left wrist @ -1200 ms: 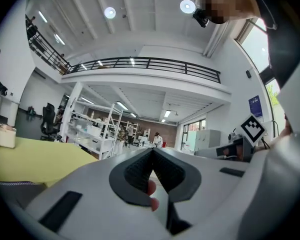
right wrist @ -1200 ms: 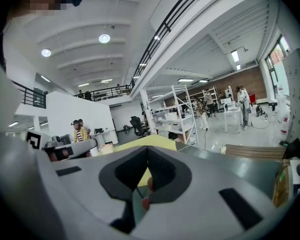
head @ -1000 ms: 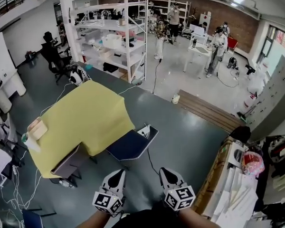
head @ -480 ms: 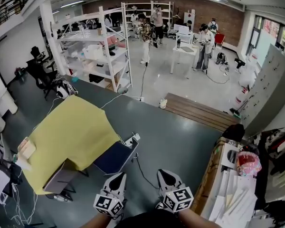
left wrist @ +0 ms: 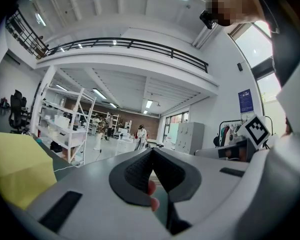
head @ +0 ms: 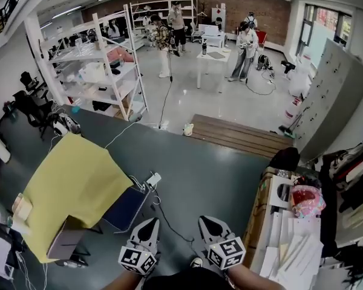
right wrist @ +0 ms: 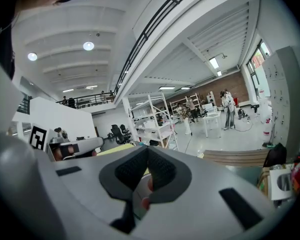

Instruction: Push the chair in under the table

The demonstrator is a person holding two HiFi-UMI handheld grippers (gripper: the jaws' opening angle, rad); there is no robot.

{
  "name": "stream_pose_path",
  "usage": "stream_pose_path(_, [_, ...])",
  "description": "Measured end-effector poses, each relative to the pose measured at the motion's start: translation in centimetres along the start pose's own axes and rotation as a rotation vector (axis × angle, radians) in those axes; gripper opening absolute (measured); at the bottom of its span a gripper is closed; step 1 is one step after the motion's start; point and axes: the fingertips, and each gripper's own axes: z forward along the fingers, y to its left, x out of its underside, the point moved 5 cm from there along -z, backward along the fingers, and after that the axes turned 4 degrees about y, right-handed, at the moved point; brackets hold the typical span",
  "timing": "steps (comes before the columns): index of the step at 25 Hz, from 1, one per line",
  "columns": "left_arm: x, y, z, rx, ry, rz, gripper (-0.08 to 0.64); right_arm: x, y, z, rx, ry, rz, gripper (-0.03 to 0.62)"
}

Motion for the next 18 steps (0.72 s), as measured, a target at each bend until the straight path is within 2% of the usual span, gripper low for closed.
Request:
stream_pose_path(4, [-0.1,-1.7,2.7,0.047,0.032,0.004,0.008,0.4,-2.9,-1.5,0.052,-0.003,0.04,0.012])
stream_pose_path(11, [0.2,-2.8,5.6,0.109,0.071,0.014,0.008,1.7,-5.4,-2.6,0.127,0.03,0.12,0.012])
stream_pose_path(18, [0.0,-2.1,10.8,0.198,0.067,-0.002,0.008,0.1,-7.7,-2.0,0.208,0.015,0.101,0.012])
